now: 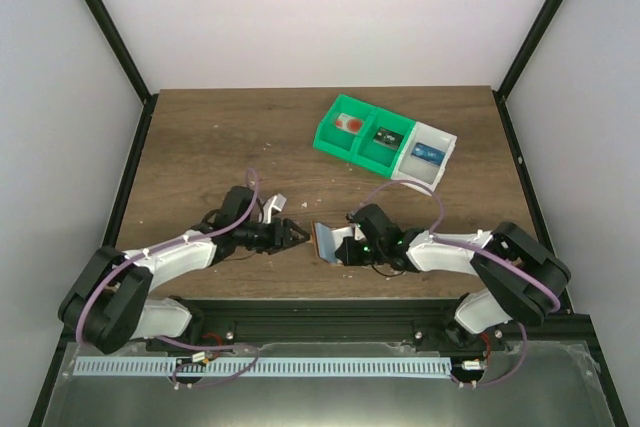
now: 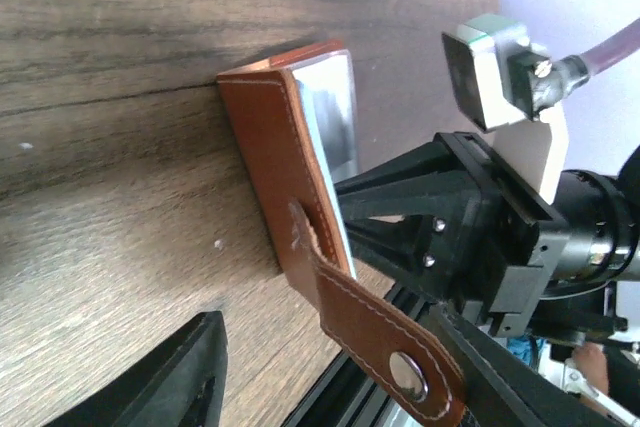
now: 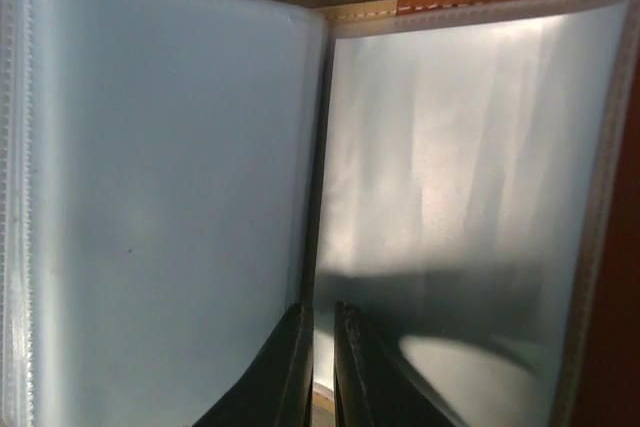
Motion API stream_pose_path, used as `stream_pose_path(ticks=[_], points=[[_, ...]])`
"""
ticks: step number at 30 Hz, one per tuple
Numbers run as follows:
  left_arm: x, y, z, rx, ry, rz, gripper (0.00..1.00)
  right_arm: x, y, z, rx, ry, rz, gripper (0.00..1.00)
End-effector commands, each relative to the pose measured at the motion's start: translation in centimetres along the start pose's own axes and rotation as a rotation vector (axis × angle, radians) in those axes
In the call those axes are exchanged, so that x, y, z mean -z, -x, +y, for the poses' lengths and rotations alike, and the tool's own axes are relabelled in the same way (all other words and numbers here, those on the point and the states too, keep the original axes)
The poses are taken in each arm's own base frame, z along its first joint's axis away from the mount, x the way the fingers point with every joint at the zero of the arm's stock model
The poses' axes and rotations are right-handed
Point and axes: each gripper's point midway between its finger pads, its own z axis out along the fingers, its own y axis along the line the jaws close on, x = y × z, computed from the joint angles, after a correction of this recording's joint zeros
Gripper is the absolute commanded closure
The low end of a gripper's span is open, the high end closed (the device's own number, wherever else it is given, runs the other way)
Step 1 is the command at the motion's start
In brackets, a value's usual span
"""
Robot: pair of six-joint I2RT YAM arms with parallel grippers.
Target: Take the credit cards out of the card holder
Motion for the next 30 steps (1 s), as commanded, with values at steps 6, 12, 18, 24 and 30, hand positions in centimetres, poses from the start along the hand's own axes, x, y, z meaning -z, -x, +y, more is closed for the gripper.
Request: stream_pose_path(ticks=[6, 12, 18, 24, 30], points=[[-1.2, 3.8, -2.9, -0.077, -0.113, -0.075, 0.38, -0.3, -0.4, -0.3, 0.039, 0.022, -0.002, 0.92], [-2.9, 5.1, -1.3, -0.053, -0.063, -0.08, 0.48, -0.1, -0.4, -0.2, 0.053, 0.023, -0.005, 0.92], [-3.8, 4.7, -0.7, -0.032, -0.075, -0.068, 0.56, 0.1, -0.5, -0.4, 0.064, 0.026, -0.016, 0.9], [-5.1, 3.0, 0.0, -0.027, -0.068, -0.004, 0.65, 0.1, -0.7, -0.5, 0.056, 0.027, -0.014, 0.9], [-5.1, 2.6, -0.1, -0.033, -0.066, 0.007, 0.82, 0.2, -0.6, -0.4, 0.047, 0.031, -0.02, 0.9]])
